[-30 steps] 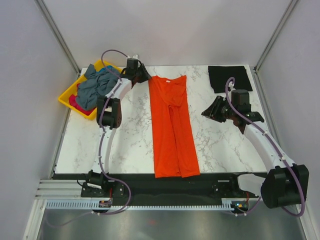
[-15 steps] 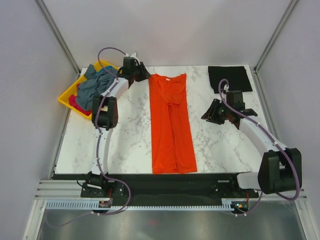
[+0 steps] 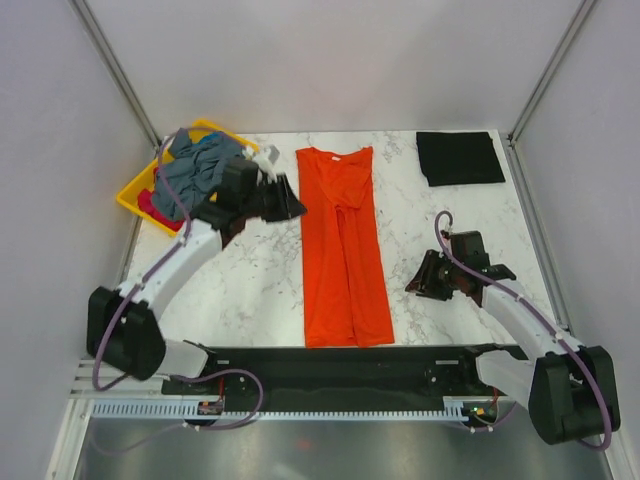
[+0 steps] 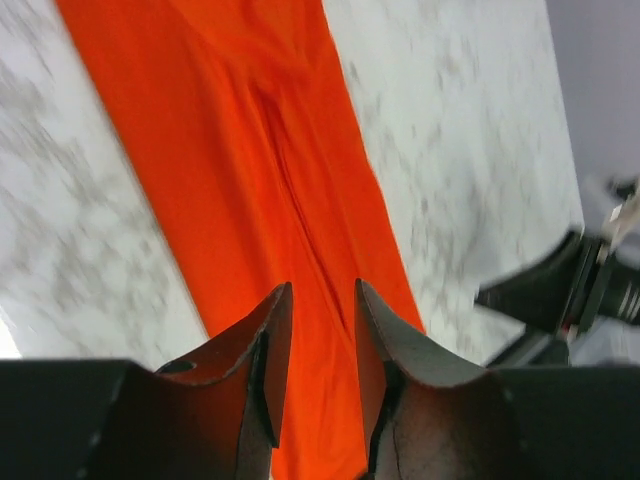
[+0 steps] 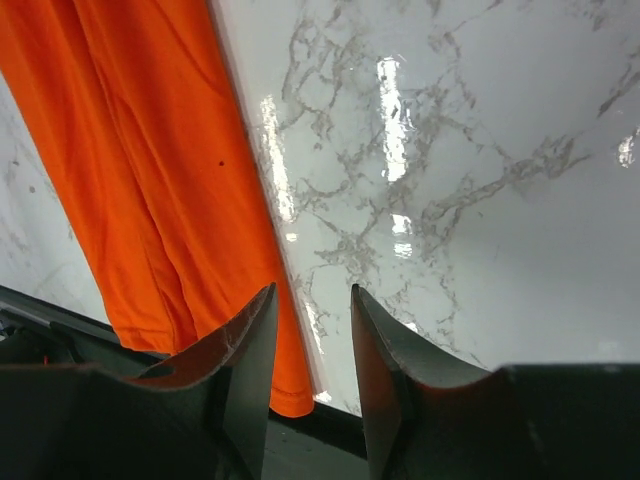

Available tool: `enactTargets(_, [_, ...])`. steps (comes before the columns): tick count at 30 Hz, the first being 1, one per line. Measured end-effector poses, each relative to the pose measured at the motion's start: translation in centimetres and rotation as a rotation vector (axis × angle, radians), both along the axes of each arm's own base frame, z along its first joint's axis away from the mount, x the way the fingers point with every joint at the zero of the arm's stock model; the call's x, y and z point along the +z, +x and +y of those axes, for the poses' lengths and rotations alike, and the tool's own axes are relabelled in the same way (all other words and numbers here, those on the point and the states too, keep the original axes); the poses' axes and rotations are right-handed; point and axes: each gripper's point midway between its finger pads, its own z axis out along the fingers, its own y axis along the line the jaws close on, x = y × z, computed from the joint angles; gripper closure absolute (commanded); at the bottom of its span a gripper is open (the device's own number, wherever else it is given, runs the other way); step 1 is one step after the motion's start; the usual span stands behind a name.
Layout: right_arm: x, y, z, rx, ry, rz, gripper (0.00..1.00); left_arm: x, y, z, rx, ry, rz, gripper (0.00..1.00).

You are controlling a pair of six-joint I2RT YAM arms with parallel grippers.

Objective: Fold and stack the t-shirts
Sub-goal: Fold the tshirt

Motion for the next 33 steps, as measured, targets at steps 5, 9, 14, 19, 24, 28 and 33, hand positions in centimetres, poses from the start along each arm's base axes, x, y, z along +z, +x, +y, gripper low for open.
enactTargets(5, [0.4, -0.8, 1.0, 0.003, 0.021, -0.024, 0.56, -9.4, -13.7, 0.1, -0.100, 0.053, 0.261, 0.58])
enactTargets(9, [-1.0, -2.4, 1.5, 0.000, 0.025, 0.023, 0.56, -13.7, -19.7, 1.5, -0.087, 0.064, 0.399, 0.56])
enactTargets(14, [-1.8, -3.9, 2.6, 0.030, 0.022, 0.060, 0.56, -15.9, -22.5, 1.1, -0.093, 0.029, 0.455, 0.53])
enactTargets(19, [-2.1, -5.1, 3.6, 0.074, 0.000, 0.072, 0.56, -18.1, -24.9, -0.2, -0.135, 0.051, 0.529, 0.51])
enactTargets(24, [-1.8, -6.1, 4.2, 0.088, 0.009, 0.057, 0.55, -19.1, -26.7, -1.5, -0.172, 0.057, 0.551, 0.50])
enactTargets(28, [-1.9, -6.8, 4.6, 0.096, 0.010, 0.060, 0.55, -19.9, -27.2, -1.7, -0.165, 0.062, 0.575, 0.50])
enactTargets(33, [-3.1, -8.2, 4.7, 0.114, -0.007, 0.098, 0.55, -19.9, -27.0, -2.2, -0.147, 0.054, 0.565, 0.54])
